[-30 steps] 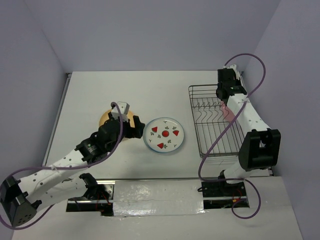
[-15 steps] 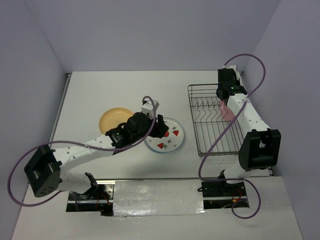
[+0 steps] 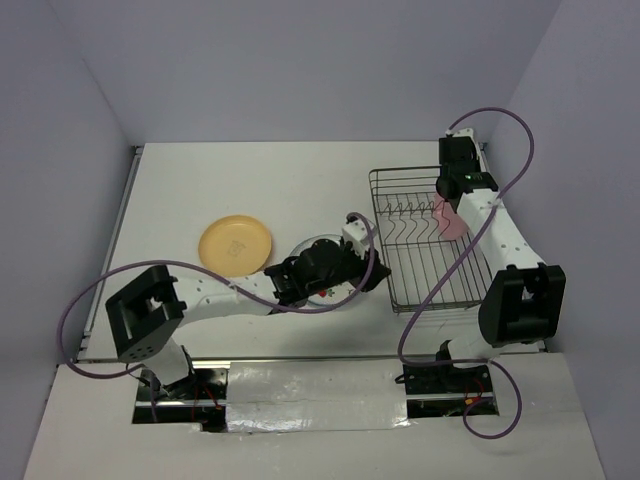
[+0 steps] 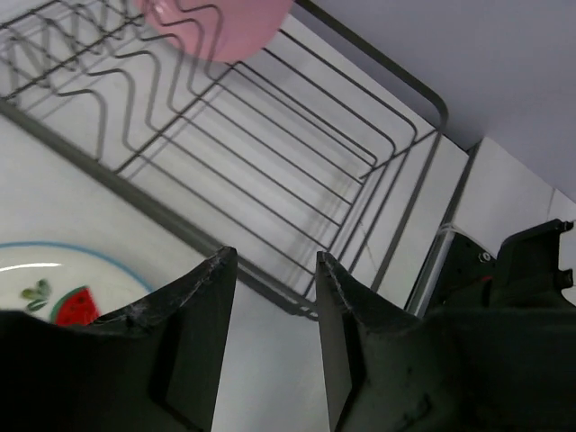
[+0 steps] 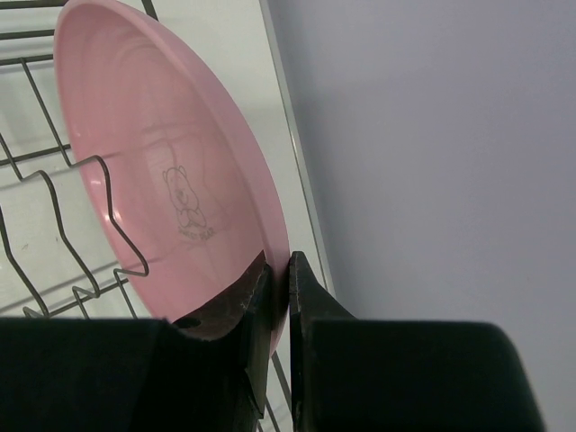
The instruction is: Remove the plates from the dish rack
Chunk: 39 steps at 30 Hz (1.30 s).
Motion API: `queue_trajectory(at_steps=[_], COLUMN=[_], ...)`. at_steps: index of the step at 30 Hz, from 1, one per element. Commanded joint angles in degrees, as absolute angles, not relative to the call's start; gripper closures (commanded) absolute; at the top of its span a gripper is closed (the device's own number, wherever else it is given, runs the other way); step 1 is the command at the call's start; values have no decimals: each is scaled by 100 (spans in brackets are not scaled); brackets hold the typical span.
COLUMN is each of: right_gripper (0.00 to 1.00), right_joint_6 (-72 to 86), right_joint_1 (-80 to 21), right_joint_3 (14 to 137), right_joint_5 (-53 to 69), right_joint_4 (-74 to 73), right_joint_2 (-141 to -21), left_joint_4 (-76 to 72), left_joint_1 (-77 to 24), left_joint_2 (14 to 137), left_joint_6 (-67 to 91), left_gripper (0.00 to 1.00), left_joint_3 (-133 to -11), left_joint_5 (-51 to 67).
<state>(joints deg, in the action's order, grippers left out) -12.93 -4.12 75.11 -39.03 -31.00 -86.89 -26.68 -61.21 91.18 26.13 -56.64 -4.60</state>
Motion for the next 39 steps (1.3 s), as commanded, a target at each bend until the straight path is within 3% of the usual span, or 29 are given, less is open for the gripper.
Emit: queue_trajectory(at_steps=[1, 4, 10, 39], right_gripper=[100, 100, 100, 100], right_joint_6=[-1072, -1072, -1142, -949], right_joint_1=[-387, -369, -316, -299], right_joint_3=[7699, 7664, 7550, 8050], right_joint_5=[-3595, -3595, -3762, -4219], right_joint_4=[-2786, -2812, -2708, -2672], right_joint_2=[-8279, -8253, -8218, -8498], left_joint_4=[-3849, -3815, -4034, -4228], left_joint_1=[-6398, -6486, -6486, -6416], left_joint_2=[9482, 10071, 11020, 12243], left_joint_6=[2110, 2206, 2276, 2417], left_gripper=[48, 55, 58, 56], left_joint_3=[-5958, -6204, -6354, -7391], left_joint_5=[-53, -53, -176, -53])
